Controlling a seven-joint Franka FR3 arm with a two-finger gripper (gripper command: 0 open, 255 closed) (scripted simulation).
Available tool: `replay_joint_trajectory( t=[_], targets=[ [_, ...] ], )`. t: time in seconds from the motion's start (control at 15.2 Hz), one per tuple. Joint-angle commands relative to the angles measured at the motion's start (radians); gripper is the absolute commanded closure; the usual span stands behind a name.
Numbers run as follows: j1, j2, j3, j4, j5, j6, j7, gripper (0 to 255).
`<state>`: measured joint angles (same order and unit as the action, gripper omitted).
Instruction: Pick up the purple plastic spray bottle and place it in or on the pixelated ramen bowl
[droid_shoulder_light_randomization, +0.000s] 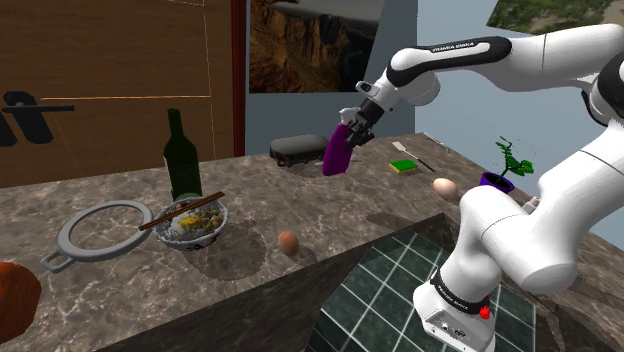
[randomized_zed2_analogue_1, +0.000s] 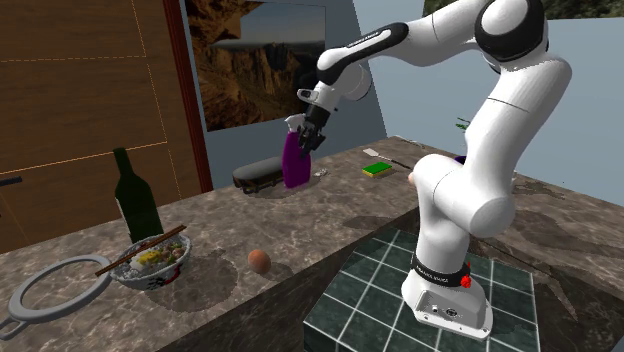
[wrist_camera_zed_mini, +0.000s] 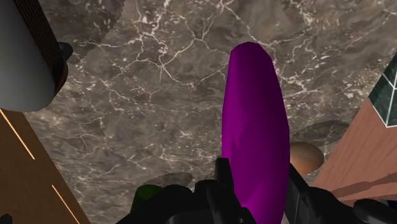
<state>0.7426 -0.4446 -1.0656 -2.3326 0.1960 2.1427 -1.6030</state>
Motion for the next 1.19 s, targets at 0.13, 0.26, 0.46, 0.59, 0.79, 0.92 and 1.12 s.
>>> replay_joint_trajectory(
  t=[0.13, 0.26, 0.46, 0.59, 0.79, 0.92, 1.12],
  targets=[
    [-0.023, -0.022, 0.038, 0.031, -0.017, -0.046, 0.036, 255],
    [-0.032, -0.03, 0.053, 0.048, -0.024, -0.069, 0.052, 255],
    [-0.025, -0.029, 0.077, 0.054, -0.017, -0.067, 0.078, 255],
    [0.0, -0.012, 0.102, 0.045, 0.005, -0.034, 0.107, 255],
    [0.046, 0.021, 0.133, 0.042, 0.042, 0.013, 0.148, 255],
    [0.08, 0.049, 0.149, 0.046, 0.071, 0.042, 0.172, 255],
    [0.134, 0.1, 0.168, 0.062, 0.119, 0.082, 0.202, 255]
  ],
)
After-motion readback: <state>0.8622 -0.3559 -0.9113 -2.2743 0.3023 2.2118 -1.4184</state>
